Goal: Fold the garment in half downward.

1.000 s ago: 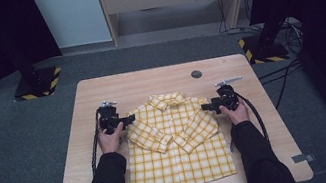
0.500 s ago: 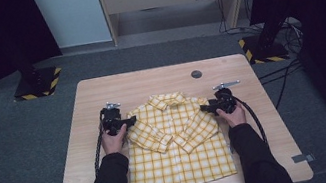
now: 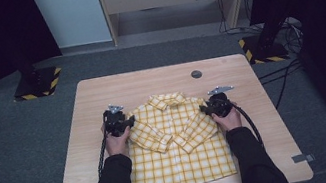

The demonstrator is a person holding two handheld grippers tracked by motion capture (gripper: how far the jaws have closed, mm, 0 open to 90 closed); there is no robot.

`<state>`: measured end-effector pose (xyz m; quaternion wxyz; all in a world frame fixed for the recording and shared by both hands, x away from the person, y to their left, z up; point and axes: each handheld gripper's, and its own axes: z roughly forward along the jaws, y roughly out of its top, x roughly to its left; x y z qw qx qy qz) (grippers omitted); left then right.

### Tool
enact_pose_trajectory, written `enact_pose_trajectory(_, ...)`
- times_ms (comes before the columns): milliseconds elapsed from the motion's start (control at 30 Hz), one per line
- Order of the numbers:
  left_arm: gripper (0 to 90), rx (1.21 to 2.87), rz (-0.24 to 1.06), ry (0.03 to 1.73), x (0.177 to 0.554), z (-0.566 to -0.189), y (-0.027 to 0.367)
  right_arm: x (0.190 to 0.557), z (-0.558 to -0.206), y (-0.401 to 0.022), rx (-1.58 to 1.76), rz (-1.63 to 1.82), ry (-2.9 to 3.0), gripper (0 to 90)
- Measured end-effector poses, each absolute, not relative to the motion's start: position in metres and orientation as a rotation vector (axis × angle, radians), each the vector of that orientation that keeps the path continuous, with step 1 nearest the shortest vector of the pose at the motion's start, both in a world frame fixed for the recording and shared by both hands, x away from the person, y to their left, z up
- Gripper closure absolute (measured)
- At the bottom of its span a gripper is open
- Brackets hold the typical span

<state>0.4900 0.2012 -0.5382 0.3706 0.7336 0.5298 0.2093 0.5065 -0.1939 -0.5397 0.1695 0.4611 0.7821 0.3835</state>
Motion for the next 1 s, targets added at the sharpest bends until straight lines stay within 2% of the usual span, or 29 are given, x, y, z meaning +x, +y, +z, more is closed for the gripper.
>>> enact_pose_trajectory(67, 60.8, 1.876, 0.532, 1.362, 0.49, -0.538, 0.201, 0.506, -0.54, -0.193, 1.308, 1.084, 2.223, 71.3)
enact_pose_trajectory(133, 67.7, 1.865, 0.521, 1.365, 0.49, -0.538, 0.199, 0.506, -0.54, -0.191, 1.315, 1.085, 2.222, 75.9)
enact_pose_trajectory(167, 74.2, 1.861, 0.511, 1.367, 0.491, -0.539, 0.198, 0.506, -0.539, -0.19, 1.329, 1.093, 2.221, 79.5)
enact_pose_trajectory(267, 82.1, 1.844, 0.451, 1.386, 0.494, -0.538, 0.197, 0.505, -0.54, -0.189, 1.338, 1.098, 2.214, 81.9)
enact_pose_trajectory(533, 84.6, 1.83, 0.46, 1.384, 0.487, -0.532, 0.195, 0.502, -0.535, -0.192, 1.341, 1.135, 2.189, 82.9)
enact_pose_trajectory(1000, 84.6, 1.803, 0.471, 1.233, 0.453, -0.486, 0.189, 0.477, -0.49, -0.201, 1.3, 1.239, 2.161, 83.8)
